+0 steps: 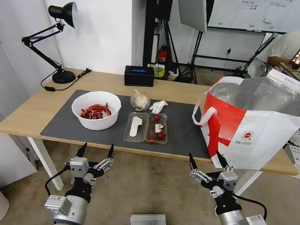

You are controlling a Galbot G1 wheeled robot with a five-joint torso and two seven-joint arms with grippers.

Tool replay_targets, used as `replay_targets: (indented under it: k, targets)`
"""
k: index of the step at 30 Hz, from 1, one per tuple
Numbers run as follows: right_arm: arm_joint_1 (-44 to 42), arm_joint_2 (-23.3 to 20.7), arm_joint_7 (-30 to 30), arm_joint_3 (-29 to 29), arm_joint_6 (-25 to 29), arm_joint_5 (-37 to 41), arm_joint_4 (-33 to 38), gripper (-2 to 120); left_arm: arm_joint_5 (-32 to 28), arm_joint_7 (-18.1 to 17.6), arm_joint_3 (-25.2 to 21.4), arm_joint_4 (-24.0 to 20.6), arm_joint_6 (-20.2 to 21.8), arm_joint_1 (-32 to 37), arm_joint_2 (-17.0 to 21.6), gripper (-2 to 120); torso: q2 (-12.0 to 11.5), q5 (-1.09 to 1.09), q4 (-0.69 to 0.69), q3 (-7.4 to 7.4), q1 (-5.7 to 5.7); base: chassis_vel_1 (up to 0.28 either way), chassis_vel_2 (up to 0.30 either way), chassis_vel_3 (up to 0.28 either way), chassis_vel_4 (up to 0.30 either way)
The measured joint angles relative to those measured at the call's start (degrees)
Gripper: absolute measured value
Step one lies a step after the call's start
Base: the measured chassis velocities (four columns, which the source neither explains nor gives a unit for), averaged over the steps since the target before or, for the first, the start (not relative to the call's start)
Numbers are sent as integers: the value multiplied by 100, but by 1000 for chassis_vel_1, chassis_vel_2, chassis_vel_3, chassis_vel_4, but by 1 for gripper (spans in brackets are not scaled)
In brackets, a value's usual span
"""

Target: Pick up the trash from the table and place it into the takeout bag.

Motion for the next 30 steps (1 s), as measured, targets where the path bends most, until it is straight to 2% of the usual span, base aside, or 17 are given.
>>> replay_targets:
  k: [7, 9, 10, 12, 13, 15, 16, 18, 19, 20, 21, 22, 25, 30]
  targets:
    - [38, -43, 137, 12, -282, -132, -21, 100, -222, -27, 171, 36, 248, -30, 22, 100, 0, 0, 0, 0, 0, 0, 0, 0, 0]
    - [38, -94, 209, 18, -435, -204, 15, 100, -800, -154, 346, -95, 695, -109, 108, 100, 0, 0, 0, 0, 0, 0, 0, 0, 0]
    - [38, -94, 209, 18, -435, -204, 15, 100, -800, -154, 346, -95, 695, -109, 108, 100, 0, 0, 0, 0, 0, 0, 0, 0, 0]
    - [37, -120, 214, 18, -458, -204, 45, 100, -1678, -441, 504, -312, 1201, -239, 178, 100, 0, 0, 0, 0, 0, 0, 0, 0, 0]
    - [37, -120, 214, 18, -458, -204, 45, 100, -1678, -441, 504, -312, 1201, -239, 178, 100, 0, 0, 0, 0, 0, 0, 0, 0, 0]
    - [31, -128, 214, 18, -468, -203, 64, 100, -2654, -784, 620, -489, 1586, -388, 231, 100, 0, 0, 0, 0, 0, 0, 0, 0, 0]
    - [31, -128, 214, 18, -468, -203, 64, 100, -2654, -784, 620, -489, 1586, -388, 231, 100, 0, 0, 0, 0, 0, 0, 0, 0, 0]
    - [17, -129, 214, 18, -476, -210, 76, 100, -3575, -1034, 693, -600, 1812, -550, 286, 100, 0, 0, 0, 0, 0, 0, 0, 0, 0]
    - [8, -129, 214, 18, -478, -217, 82, 100, -3901, -1113, 726, -629, 1856, -603, 301, 100, 0, 0, 0, 0, 0, 0, 0, 0, 0]
    - [8, -129, 214, 18, -478, -217, 82, 100, -3901, -1113, 726, -629, 1856, -603, 301, 100, 0, 0, 0, 0, 0, 0, 0, 0, 0]
    - [-15, -128, 212, 16, -481, -225, 98, 100, -4622, -1330, 821, -656, 1923, -742, 313, 100, 0, 0, 0, 0, 0, 0, 0, 0, 0]
    - [-15, -128, 212, 16, -481, -225, 98, 100, -4622, -1330, 821, -656, 1923, -742, 313, 100, 0, 0, 0, 0, 0, 0, 0, 0, 0]
    - [-22, -124, 206, -6, -483, -240, 112, 100, -5234, -1567, 979, -592, 1876, -885, 278, 100, 0, 0, 0, 0, 0, 0, 0, 0, 0]
    - [-21, -108, 200, -68, -495, -281, 117, 100, -5426, -1844, 1184, -384, 1595, -1078, 146, 100, 0, 0, 0, 0, 0, 0, 0, 0, 0]
